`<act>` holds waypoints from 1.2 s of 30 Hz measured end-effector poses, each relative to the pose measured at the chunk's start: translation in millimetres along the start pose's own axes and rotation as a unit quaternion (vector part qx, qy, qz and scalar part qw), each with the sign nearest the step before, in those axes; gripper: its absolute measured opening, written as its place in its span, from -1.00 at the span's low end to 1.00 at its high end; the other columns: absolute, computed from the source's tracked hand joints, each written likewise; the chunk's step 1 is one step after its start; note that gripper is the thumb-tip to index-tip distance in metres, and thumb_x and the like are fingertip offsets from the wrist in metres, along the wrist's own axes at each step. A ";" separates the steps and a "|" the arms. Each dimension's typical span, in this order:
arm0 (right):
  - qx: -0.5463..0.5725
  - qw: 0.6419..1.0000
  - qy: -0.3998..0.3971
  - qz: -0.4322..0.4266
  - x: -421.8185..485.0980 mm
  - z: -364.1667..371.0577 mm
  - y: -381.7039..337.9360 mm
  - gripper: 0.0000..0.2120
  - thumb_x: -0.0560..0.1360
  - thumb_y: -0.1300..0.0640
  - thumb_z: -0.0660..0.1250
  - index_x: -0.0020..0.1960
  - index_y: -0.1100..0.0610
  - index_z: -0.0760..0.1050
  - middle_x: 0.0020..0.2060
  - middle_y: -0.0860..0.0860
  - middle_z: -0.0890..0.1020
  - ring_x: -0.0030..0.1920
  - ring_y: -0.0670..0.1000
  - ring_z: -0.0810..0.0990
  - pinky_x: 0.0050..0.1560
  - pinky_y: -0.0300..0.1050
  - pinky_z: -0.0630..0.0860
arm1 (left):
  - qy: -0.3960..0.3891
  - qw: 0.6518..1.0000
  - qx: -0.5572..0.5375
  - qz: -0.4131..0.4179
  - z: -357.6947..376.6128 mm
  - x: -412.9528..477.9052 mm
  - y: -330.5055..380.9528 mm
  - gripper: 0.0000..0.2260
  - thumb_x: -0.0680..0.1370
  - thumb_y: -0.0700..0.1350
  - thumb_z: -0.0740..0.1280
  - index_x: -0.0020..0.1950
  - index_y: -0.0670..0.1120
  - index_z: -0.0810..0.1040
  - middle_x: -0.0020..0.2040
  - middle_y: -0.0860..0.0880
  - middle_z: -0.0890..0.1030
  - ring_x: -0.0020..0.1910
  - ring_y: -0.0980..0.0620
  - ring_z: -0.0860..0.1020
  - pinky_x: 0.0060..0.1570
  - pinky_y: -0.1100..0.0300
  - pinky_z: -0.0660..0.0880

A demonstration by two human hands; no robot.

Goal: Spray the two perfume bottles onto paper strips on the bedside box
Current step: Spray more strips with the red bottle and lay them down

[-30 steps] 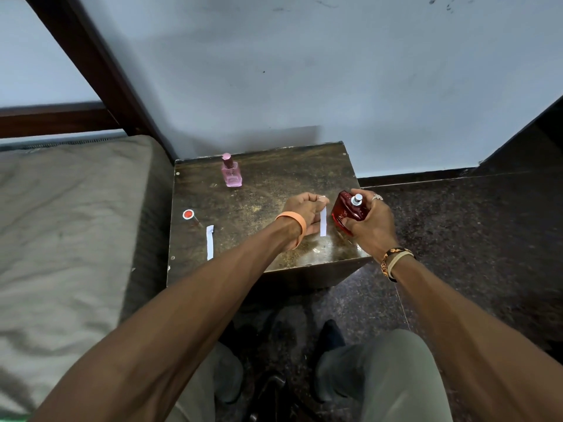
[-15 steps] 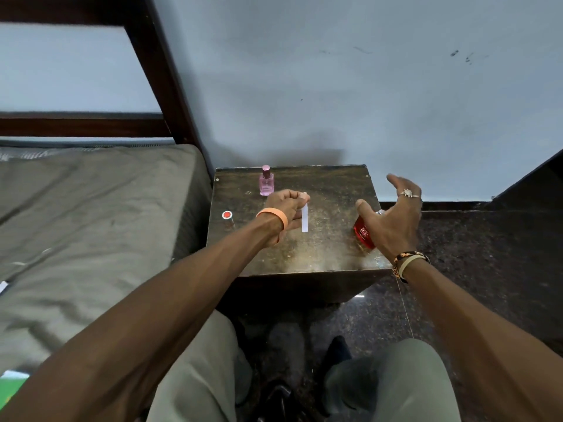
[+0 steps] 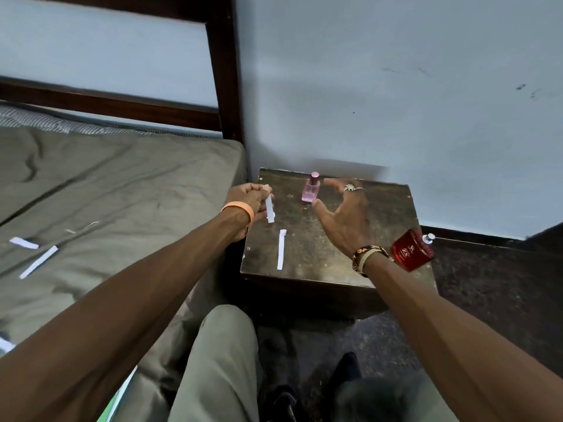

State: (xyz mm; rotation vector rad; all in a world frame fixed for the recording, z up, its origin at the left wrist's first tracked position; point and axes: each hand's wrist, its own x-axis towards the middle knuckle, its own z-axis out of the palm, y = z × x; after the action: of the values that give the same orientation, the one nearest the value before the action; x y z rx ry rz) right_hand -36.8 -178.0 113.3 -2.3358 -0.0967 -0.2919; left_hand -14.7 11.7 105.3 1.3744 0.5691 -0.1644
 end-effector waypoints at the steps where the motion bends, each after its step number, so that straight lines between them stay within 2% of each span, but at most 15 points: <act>1: -0.003 1.000 -0.016 -0.001 1.0 8.6 -1.8 -0.67 0.46 0.04 0.43 0.21 0.03 0.55 0.10 0.01 0.57 0.09 -0.03 0.50 0.01 -0.27 0.36 | 0.014 1.000 0.001 -0.005 -6.9 4.3 -2.7 -0.89 0.57 -0.25 0.29 -0.15 -0.14 0.50 -0.15 -0.17 0.60 -0.24 -0.07 0.57 -0.26 0.09 0.63; 3: -0.003 0.998 -0.057 0.001 3.1 26.9 -3.3 -0.65 0.47 0.04 0.42 0.24 0.03 0.54 0.13 0.02 0.58 0.04 -0.11 0.52 -0.07 -0.46 0.31 | 0.043 0.999 0.008 -0.019 -19.4 14.3 -10.7 -0.89 0.56 -0.23 0.31 -0.16 -0.13 0.51 -0.11 -0.18 0.62 -0.18 -0.09 0.59 -0.23 0.12 0.62; 4: 0.003 0.997 -0.078 0.002 3.6 35.8 -3.5 -0.64 0.47 0.05 0.42 0.26 0.03 0.54 0.17 0.02 0.58 0.04 -0.11 0.55 -0.04 -0.47 0.35 | 0.054 0.998 0.010 -0.025 -24.1 19.1 -15.2 -0.89 0.56 -0.23 0.31 -0.17 -0.12 0.52 -0.10 -0.19 0.62 -0.16 -0.10 0.60 -0.15 0.10 0.61; 7: 0.003 0.991 -0.132 0.011 5.3 59.8 -3.6 -0.60 0.50 0.09 0.41 0.32 0.05 0.50 0.22 0.02 0.58 0.05 -0.04 0.58 0.07 -0.12 0.56 | 0.067 0.997 0.004 -0.044 -33.4 30.0 -28.6 -0.88 0.55 -0.24 0.31 -0.18 -0.11 0.52 -0.13 -0.17 0.63 -0.19 -0.07 0.61 -0.06 0.05 0.60; 10: -0.017 0.982 -0.185 0.021 9.3 82.8 -3.3 -0.55 0.51 0.12 0.40 0.39 0.09 0.45 0.26 0.06 0.57 0.14 0.04 0.57 0.17 0.05 0.54 | 0.068 0.996 0.004 -0.059 -38.6 39.7 -40.2 -0.90 0.55 -0.22 0.32 -0.16 -0.12 0.53 -0.16 -0.14 0.64 -0.16 -0.08 0.61 -0.08 0.06 0.61; 12: -0.035 0.976 -0.216 0.018 11.6 96.0 -2.3 -0.51 0.52 0.15 0.38 0.43 0.13 0.41 0.30 0.11 0.54 0.25 0.09 0.52 0.27 0.05 0.47 | 0.063 0.996 -0.002 -0.068 -39.2 44.4 -45.3 -0.90 0.56 -0.22 0.32 -0.16 -0.11 0.52 -0.18 -0.11 0.64 -0.16 -0.08 0.60 -0.11 0.07 0.61; 14: -0.051 0.970 -0.236 0.015 14.2 108.3 -0.9 -0.48 0.53 0.20 0.36 0.47 0.14 0.37 0.33 0.14 0.51 0.32 0.12 0.47 0.32 -0.02 0.42 | 0.055 0.996 -0.006 -0.075 -38.9 49.6 -49.3 -0.89 0.56 -0.22 0.32 -0.18 -0.11 0.52 -0.20 -0.10 0.63 -0.18 -0.08 0.58 -0.11 0.07 0.60; 20: -0.114 0.954 -0.276 0.013 22.7 131.2 8.4 -0.45 0.53 0.26 0.33 0.50 0.13 0.32 0.33 0.16 0.52 0.32 0.15 0.48 0.30 -0.01 0.43 | 0.043 0.995 -0.010 -0.092 -34.8 62.5 -59.0 -0.93 0.54 -0.22 0.34 -0.15 -0.13 0.54 -0.18 -0.09 0.64 -0.15 -0.06 0.61 -0.10 0.07 0.62; 24: -0.102 0.959 -0.263 0.027 25.7 139.8 16.1 -0.52 0.51 0.30 0.32 0.42 0.15 0.43 0.29 0.13 0.57 0.30 0.14 0.51 0.30 0.01 0.45 | 0.033 0.994 -0.011 -0.102 -31.8 68.4 -63.5 -0.92 0.54 -0.22 0.35 -0.16 -0.11 0.54 -0.14 -0.10 0.64 -0.11 -0.07 0.60 -0.03 0.03 0.61; 29: -0.094 0.970 -0.226 0.013 24.5 144.6 19.6 -0.76 0.48 0.32 0.35 0.10 0.14 0.62 0.00 0.09 0.69 0.02 0.14 0.61 -0.01 0.00 0.52 | 0.014 0.994 -0.003 -0.105 -29.7 70.2 -66.9 -0.92 0.56 -0.23 0.30 -0.13 -0.11 0.53 0.02 -0.18 0.65 -0.04 -0.10 0.60 0.05 -0.01 0.58; 31: -0.085 0.971 -0.223 0.007 22.9 143.6 20.2 -0.77 0.48 0.32 0.36 0.09 0.13 0.62 -0.02 0.08 0.69 0.00 0.13 0.62 -0.01 0.03 0.53 | 0.009 0.995 -0.004 -0.104 -29.5 69.4 -65.6 -0.92 0.57 -0.23 0.28 -0.11 -0.13 0.53 0.03 -0.19 0.64 -0.04 -0.12 0.61 0.06 -0.02 0.58; 36: -0.054 0.978 -0.201 0.004 19.8 128.6 19.1 -0.73 0.48 0.33 0.35 0.16 0.16 0.60 0.02 0.09 0.69 0.04 0.12 0.62 0.06 0.04 0.53 | -0.008 0.995 -0.022 -0.097 -23.5 61.3 -54.1 -0.93 0.59 -0.27 0.25 -0.06 -0.18 0.51 -0.09 -0.19 0.65 -0.13 -0.15 0.63 -0.01 -0.01 0.59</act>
State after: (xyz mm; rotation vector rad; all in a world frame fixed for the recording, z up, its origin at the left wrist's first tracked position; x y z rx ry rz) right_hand 8.7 -100.5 17.3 -2.4728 -0.2752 0.1878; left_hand 7.5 35.9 26.8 1.2734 0.6885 -0.3186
